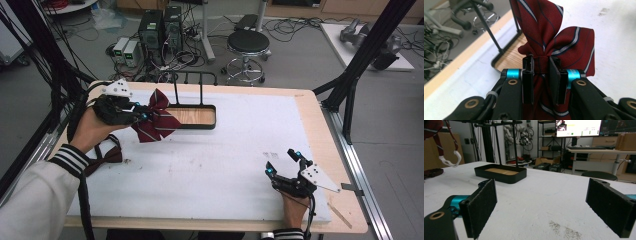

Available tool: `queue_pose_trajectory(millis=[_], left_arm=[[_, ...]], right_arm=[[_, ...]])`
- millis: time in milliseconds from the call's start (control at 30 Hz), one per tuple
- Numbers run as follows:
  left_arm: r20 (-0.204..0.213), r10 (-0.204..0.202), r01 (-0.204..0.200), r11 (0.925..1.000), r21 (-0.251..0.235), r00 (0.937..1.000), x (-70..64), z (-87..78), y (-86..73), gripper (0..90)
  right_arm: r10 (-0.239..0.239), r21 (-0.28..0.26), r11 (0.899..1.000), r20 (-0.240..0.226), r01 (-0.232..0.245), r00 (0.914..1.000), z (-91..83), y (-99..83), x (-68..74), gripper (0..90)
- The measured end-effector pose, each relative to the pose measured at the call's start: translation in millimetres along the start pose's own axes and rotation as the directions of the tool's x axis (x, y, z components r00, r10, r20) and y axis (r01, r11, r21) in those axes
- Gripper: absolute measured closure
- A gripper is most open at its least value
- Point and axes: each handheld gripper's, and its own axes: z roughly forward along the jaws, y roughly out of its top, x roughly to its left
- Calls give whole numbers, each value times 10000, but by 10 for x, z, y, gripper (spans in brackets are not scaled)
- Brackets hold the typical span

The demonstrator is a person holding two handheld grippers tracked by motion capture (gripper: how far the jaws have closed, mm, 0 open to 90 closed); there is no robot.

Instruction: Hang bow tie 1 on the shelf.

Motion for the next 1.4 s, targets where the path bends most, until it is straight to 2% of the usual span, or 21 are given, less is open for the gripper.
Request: queue_pose_trajectory(millis=[200,433,833,1000,1233,1400], left_arm=[[-172,-39,33,9993,-373,9998,109,-1,131,747],[-320,-381,354,9962,-800,9988,272,24,259,748],[-407,-963,913,9896,-1113,9945,505,75,446,748],[-531,-937,871,9895,-1151,9942,600,93,560,747],[-754,-1165,1041,9829,-1518,9903,753,172,686,747],[-1024,-1453,1249,9751,-1834,9841,842,232,726,747]], right_arm=[[31,19,10000,-11,-31,10000,-1,0,3,91],[-4,-3,10000,9,4,10000,0,0,0,91],[21,8,10000,28,-21,10000,3,1,-4,91],[40,58,10000,10,-41,10000,1,1,6,91],[40,57,10000,12,-40,10000,-1,1,4,91],[35,33,10000,-7,-35,10000,4,2,0,92]])
